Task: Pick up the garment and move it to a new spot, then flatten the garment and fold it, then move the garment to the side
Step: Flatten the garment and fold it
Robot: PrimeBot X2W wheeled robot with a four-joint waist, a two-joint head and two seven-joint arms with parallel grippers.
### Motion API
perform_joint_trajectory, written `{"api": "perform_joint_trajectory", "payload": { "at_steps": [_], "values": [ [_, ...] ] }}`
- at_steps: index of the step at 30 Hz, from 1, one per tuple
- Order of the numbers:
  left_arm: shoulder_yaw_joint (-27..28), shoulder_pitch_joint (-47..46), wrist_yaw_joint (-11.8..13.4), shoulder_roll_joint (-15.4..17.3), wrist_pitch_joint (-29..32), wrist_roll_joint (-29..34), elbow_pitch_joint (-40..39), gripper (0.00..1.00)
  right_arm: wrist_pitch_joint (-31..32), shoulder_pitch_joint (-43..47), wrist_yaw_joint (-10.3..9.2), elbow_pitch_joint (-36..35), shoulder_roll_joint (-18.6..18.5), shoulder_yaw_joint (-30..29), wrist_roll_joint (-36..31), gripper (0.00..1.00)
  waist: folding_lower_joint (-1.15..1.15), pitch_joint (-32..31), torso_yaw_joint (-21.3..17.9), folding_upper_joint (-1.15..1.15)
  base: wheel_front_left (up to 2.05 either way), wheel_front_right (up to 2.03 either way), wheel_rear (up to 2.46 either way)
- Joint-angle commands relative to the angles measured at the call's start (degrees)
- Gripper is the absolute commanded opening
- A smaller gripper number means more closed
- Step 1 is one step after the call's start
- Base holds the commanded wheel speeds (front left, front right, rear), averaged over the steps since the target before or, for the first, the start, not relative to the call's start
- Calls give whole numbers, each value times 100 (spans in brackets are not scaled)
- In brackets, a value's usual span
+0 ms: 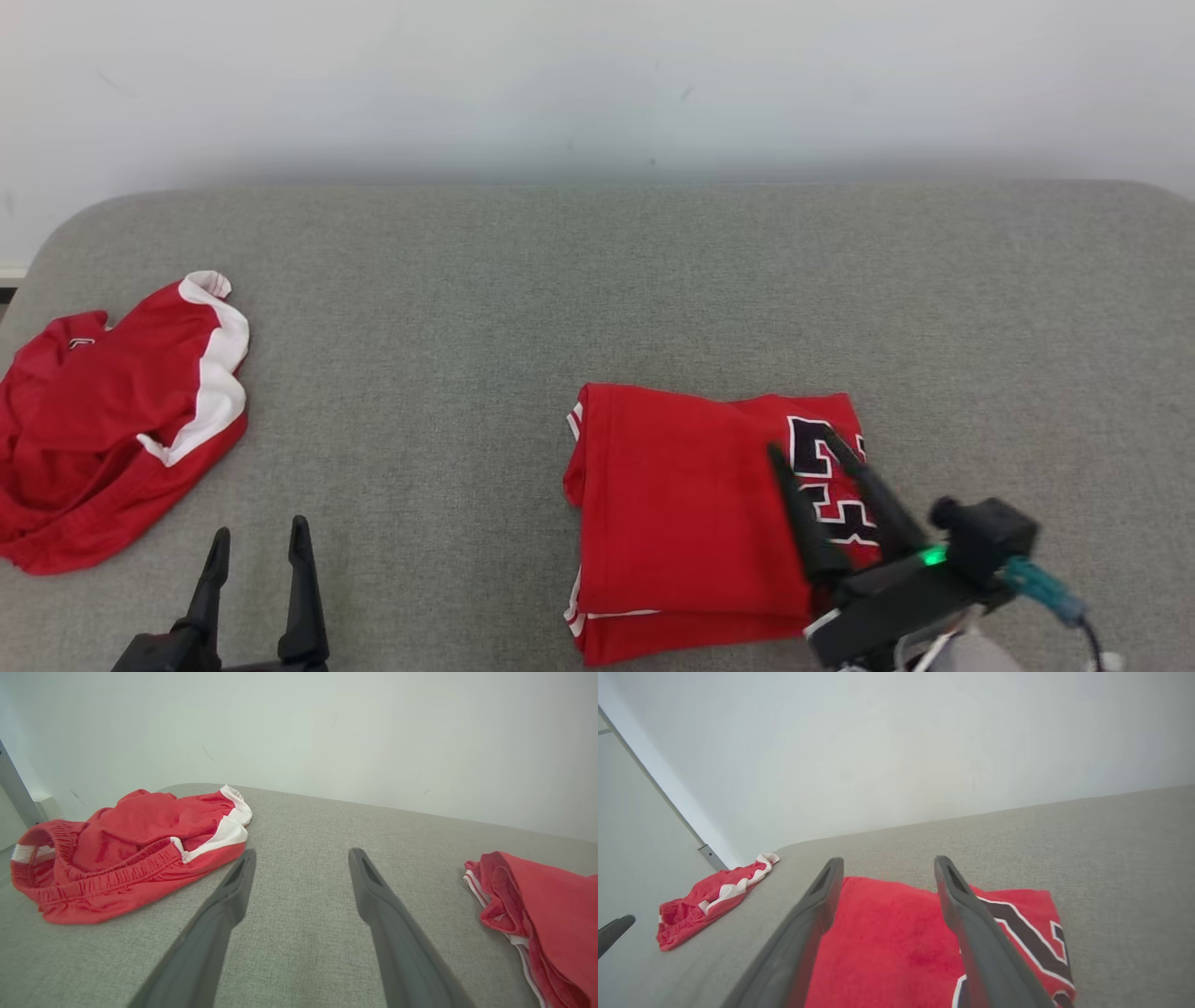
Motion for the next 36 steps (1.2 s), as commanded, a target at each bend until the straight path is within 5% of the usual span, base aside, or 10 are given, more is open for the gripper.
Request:
{"api": "perform_joint_trajectory", "payload": {
  "at_steps": [1, 14, 36],
  "values": [
    [30, 67, -18, -7, -18, 67, -19, 100, -42, 70, -15, -52, 47, -128, -25, 100, 0, -26, -38, 0, 0, 0, 0],
    [247, 340, -49, -1, -18, 409, -236, 100, -131, 684, -15, -383, 496, -1604, -809, 100, 0, -221, -394, 0, 0, 0, 0],
    [199, 649, -22, 0, -18, 871, -316, 100, -155, 1115, -15, -326, 757, -1774, -1660, 100, 0, -518, -505, 0, 0, 0, 0]
  ]
}}
